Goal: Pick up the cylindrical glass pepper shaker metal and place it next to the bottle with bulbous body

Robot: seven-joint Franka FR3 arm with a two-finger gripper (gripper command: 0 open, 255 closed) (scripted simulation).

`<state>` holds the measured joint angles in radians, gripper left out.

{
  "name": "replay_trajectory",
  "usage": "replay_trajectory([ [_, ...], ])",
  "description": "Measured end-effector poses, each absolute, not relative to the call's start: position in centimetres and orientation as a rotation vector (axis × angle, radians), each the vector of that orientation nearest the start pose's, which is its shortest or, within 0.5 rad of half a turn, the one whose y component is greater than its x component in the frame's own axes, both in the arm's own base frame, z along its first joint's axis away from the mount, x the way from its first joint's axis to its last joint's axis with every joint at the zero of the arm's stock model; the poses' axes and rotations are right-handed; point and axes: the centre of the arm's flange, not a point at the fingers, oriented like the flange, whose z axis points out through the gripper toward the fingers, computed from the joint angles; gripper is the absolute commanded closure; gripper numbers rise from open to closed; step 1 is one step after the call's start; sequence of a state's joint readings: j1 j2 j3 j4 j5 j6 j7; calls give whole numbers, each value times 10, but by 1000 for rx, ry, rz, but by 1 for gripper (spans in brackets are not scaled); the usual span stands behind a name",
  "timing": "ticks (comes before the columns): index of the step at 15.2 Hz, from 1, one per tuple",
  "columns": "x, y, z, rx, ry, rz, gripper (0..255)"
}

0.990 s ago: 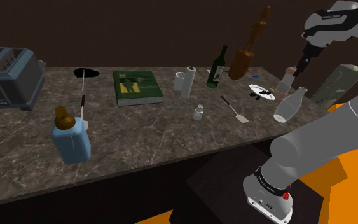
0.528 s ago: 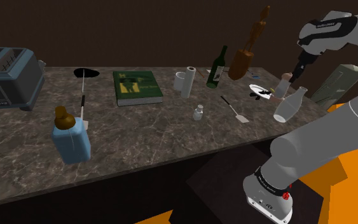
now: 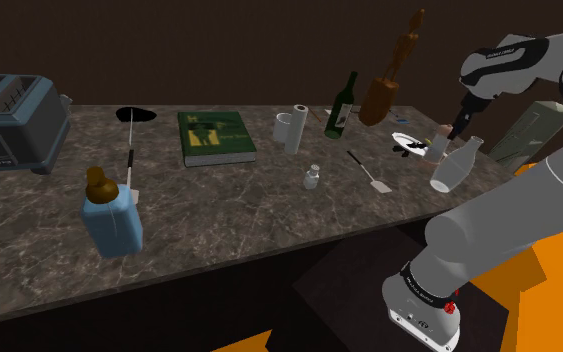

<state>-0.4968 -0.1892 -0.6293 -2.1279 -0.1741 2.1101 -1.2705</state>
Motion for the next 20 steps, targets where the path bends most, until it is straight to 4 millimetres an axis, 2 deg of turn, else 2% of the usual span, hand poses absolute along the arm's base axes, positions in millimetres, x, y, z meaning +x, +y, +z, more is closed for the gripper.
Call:
replay_trajectory([
  [14,206,-480,414,-3267,-368,-16,255],
  [20,205,-480,406,-3267,-368,-17,255],
])
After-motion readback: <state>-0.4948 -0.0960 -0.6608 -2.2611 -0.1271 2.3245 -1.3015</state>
